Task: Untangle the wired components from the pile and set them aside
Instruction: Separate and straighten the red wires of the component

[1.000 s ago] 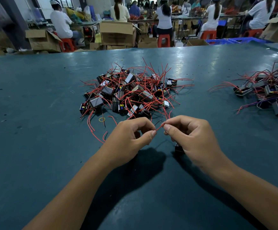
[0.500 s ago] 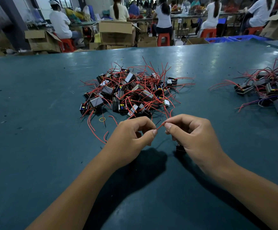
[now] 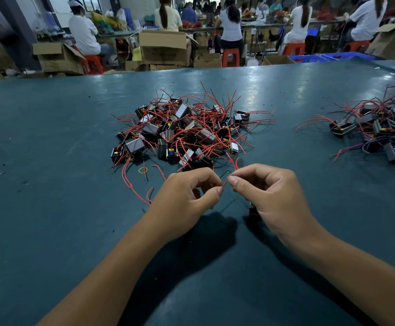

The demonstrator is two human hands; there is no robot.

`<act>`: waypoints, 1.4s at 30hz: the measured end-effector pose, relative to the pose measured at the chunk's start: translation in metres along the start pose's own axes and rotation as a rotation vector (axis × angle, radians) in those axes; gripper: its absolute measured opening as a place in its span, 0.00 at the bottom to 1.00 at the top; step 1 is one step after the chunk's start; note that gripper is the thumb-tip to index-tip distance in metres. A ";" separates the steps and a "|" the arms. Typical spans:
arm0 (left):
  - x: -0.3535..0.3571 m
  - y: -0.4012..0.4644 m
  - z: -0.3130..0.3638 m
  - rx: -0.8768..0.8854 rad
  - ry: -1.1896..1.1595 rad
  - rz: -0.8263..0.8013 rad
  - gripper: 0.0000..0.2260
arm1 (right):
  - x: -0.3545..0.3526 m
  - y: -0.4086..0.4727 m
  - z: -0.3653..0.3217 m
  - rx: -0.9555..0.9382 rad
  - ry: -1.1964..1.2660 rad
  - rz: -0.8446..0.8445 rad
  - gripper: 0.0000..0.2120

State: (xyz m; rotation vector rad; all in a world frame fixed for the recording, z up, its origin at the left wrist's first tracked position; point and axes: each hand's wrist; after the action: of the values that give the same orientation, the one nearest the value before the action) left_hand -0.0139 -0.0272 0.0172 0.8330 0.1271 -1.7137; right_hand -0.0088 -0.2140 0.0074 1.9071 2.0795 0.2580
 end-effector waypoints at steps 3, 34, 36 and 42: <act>0.001 0.000 0.001 0.007 0.028 0.007 0.04 | 0.001 0.000 0.001 -0.010 -0.008 0.007 0.03; -0.006 -0.003 0.022 0.066 -0.012 0.125 0.04 | 0.002 -0.005 -0.005 -0.190 -0.191 -0.102 0.03; -0.005 -0.003 0.021 0.052 -0.027 0.105 0.05 | 0.002 -0.006 -0.006 -0.214 -0.215 -0.112 0.02; -0.007 -0.002 0.019 0.003 -0.065 0.032 0.08 | 0.001 -0.006 -0.010 -0.335 -0.323 -0.137 0.03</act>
State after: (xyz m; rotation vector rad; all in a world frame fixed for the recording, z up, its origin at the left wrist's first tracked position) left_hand -0.0243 -0.0305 0.0346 0.7772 0.0669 -1.7091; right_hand -0.0179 -0.2132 0.0148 1.4932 1.8109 0.2316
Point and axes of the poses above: each hand's wrist, its own y-axis towards the middle knuckle, its own x-axis out of the palm, z = x × y, and after that the axes turned 2 degrees about -z, right-handed
